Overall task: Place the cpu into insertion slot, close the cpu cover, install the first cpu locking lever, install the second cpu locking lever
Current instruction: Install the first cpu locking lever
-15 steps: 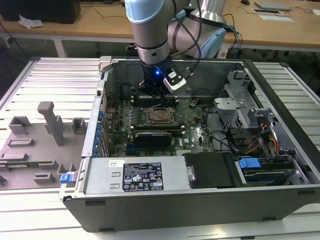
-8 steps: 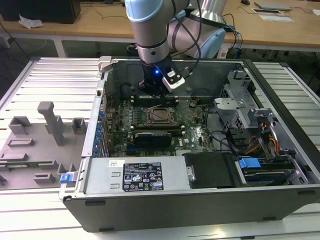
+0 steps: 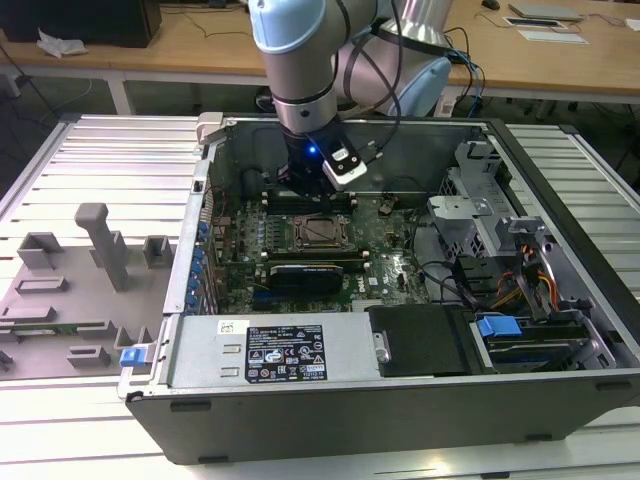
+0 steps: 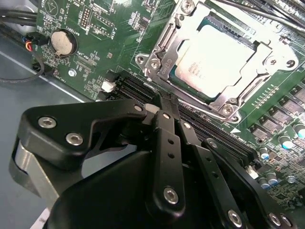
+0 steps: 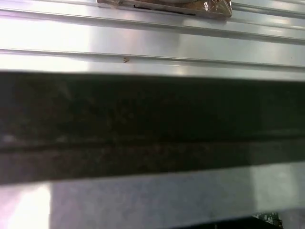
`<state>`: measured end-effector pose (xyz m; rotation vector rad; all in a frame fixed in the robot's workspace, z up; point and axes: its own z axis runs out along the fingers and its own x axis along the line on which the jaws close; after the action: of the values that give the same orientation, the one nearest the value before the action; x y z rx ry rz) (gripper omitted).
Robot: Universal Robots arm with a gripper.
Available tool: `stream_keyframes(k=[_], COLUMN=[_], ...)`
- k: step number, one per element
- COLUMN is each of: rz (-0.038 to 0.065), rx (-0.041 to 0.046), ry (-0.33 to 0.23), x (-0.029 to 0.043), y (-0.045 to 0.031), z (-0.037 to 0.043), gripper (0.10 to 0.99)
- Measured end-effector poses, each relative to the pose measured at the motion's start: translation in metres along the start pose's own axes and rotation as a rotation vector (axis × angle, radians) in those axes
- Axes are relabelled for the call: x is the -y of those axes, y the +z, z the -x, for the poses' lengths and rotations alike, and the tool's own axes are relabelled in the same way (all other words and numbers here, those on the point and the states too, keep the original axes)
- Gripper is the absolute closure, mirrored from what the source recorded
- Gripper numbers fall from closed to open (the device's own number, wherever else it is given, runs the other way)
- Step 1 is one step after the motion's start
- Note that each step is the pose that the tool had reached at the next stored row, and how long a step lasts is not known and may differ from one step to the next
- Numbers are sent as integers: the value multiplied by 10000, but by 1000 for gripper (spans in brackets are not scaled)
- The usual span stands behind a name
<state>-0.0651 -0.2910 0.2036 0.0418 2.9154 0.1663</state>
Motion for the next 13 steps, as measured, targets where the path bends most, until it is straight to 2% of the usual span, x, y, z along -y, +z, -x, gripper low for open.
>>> stream_keyframes(k=[13], rz=[-6], rx=[2], ry=[26], x=[18], y=[69], z=[23], gripper=[980])
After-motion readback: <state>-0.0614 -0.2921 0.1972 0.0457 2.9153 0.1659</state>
